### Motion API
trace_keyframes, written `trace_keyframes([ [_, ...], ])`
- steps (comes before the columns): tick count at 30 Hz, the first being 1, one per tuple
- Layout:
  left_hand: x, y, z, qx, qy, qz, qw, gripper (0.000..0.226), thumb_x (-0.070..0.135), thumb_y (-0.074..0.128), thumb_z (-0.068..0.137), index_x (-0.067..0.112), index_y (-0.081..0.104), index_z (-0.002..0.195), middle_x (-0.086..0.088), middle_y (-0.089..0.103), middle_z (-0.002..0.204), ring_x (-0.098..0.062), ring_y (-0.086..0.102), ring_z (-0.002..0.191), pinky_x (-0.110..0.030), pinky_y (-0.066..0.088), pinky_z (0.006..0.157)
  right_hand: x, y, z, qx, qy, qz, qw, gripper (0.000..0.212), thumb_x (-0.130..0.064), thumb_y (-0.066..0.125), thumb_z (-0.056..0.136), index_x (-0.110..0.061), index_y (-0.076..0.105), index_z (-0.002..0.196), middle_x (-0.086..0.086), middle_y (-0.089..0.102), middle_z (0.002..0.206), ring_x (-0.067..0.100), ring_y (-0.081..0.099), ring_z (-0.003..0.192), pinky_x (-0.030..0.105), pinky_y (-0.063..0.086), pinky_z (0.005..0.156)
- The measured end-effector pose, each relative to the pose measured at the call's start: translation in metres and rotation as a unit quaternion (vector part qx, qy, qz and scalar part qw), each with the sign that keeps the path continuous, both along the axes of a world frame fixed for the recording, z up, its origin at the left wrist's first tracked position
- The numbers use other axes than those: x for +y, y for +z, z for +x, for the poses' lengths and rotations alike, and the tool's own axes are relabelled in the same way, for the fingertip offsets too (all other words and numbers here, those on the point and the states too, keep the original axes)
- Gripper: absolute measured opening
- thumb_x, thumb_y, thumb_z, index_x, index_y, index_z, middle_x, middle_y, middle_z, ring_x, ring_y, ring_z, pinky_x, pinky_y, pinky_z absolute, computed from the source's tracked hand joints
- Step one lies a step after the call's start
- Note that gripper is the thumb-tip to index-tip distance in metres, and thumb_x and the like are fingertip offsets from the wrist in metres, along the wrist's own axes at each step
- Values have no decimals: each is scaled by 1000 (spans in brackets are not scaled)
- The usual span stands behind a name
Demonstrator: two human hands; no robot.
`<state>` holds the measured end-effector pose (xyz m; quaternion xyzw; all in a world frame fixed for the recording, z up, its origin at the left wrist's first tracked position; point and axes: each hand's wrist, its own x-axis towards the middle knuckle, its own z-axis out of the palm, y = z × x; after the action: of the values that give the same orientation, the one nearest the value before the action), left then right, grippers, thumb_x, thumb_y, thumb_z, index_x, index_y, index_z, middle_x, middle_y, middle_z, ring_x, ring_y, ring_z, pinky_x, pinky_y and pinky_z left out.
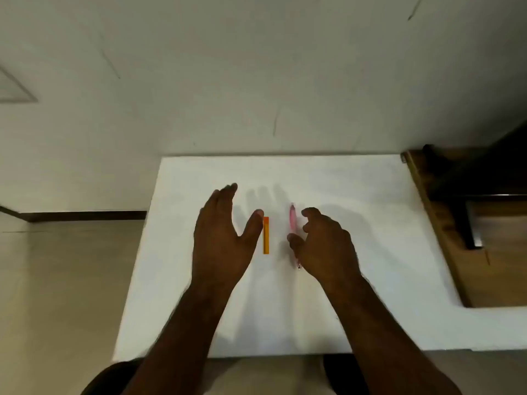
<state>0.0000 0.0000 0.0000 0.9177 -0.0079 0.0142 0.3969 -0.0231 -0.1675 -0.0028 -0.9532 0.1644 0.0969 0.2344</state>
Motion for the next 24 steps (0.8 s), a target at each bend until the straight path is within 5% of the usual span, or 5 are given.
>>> trace_keyframes([
  [4, -8, -16, 16, 47, -6, 25, 999, 56, 54, 62, 89, 27, 55, 137, 7, 57, 143, -16, 50, 135, -24, 32, 104, 2, -18, 17, -6, -13, -40, 999, 37, -34, 65, 95, -16, 56, 126, 5, 70, 115, 28, 68, 105, 34, 50, 85],
  [8, -18, -17, 22, 66, -11, -11, 998, 44, 48, 66, 89, 27, 62, 128, 8, 65, 129, -15, 58, 120, -27, 43, 99, 6, -30, 20, -12, -33, -44, 998, 25, -24, 62, 95, -16, 59, 119, 4, 72, 107, 25, 69, 96, 29, 46, 76],
  [13, -22, -13, 20, 120, 45, -134, 983, 22, 42, 71, 87, 33, 69, 107, 18, 70, 98, 1, 64, 90, -9, 42, 72, 7, -18, 20, -45, -77, 108, 990, 44, -28, 77, 85, -23, 57, 125, -8, 74, 91, 15, 70, 84, 25, 48, 75],
  [19, -19, -5, 22, 219, 18, -270, 937, 16, 37, 73, 88, 27, 81, 79, 2, 79, 74, -15, 76, 74, -30, 61, 69, 16, 6, 17, -91, -80, 234, 965, 38, -31, 81, 83, -32, 57, 112, -15, 71, 79, 5, 71, 70, 27, 60, 69],
  [24, -15, -5, 25, 224, 1, -305, 926, 16, 27, 73, 90, 17, 82, 82, -6, 79, 73, -22, 78, 71, -38, 64, 72, 7, 15, 23, -44, -45, 310, 949, 33, -21, 81, 83, -34, 64, 108, -7, 74, 86, 9, 74, 74, 31, 60, 72],
])
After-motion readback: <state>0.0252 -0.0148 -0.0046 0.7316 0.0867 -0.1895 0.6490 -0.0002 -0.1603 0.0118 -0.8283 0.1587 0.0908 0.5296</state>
